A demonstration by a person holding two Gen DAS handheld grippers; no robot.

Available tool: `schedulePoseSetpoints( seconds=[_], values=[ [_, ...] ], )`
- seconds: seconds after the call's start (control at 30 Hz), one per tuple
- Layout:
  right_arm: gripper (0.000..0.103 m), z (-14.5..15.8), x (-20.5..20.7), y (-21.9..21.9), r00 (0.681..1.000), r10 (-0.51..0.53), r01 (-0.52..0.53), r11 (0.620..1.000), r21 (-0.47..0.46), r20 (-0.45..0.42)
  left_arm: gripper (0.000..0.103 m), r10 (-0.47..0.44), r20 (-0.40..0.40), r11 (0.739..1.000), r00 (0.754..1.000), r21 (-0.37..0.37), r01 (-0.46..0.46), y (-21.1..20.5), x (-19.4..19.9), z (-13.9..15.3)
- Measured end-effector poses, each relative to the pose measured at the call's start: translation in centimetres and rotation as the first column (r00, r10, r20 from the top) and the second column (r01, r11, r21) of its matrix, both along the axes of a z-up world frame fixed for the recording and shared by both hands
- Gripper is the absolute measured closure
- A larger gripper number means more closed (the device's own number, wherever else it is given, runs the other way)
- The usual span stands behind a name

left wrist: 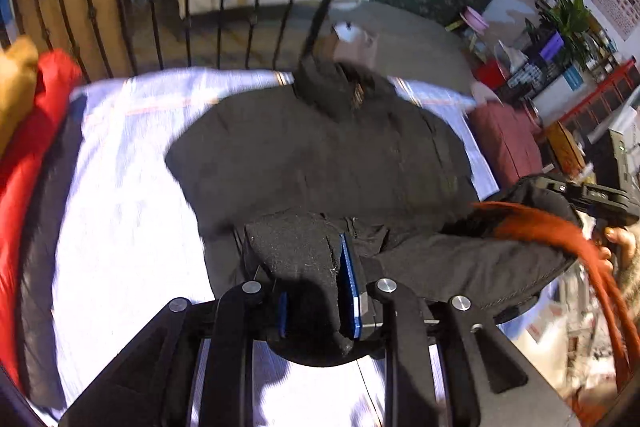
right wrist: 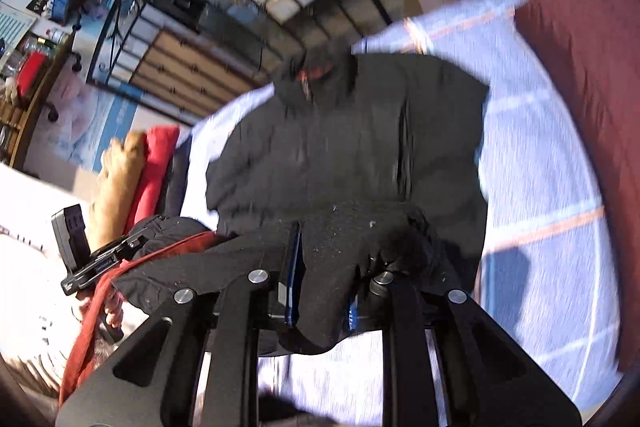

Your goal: Fold large clothes

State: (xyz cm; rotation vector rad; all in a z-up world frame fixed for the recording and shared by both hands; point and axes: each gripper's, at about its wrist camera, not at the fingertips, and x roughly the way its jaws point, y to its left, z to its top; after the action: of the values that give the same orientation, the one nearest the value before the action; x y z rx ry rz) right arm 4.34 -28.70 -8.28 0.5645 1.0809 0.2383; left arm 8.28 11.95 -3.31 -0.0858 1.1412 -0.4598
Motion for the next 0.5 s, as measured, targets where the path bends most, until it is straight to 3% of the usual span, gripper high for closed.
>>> schedulePoseSetpoints(
  seconds=[0.17,0.5],
  values=[
    [0.084,0.7,5.7,-1.8,0.995,-0.094,0.095,0.995,-0.038,0.016,0.081,0.107,0.009,0.994,0.994,0.003,-0.108,-0.1,6.0,-0.4],
    [0.084,-2.7,13.6,-3.7,0.97,-0.23,0.231,0.973,0.0,-0.078,0.08,0.1,-0.012,0.988,0.995,0.123,-0.098,-2.7,13.1,-4.5]
  ],
)
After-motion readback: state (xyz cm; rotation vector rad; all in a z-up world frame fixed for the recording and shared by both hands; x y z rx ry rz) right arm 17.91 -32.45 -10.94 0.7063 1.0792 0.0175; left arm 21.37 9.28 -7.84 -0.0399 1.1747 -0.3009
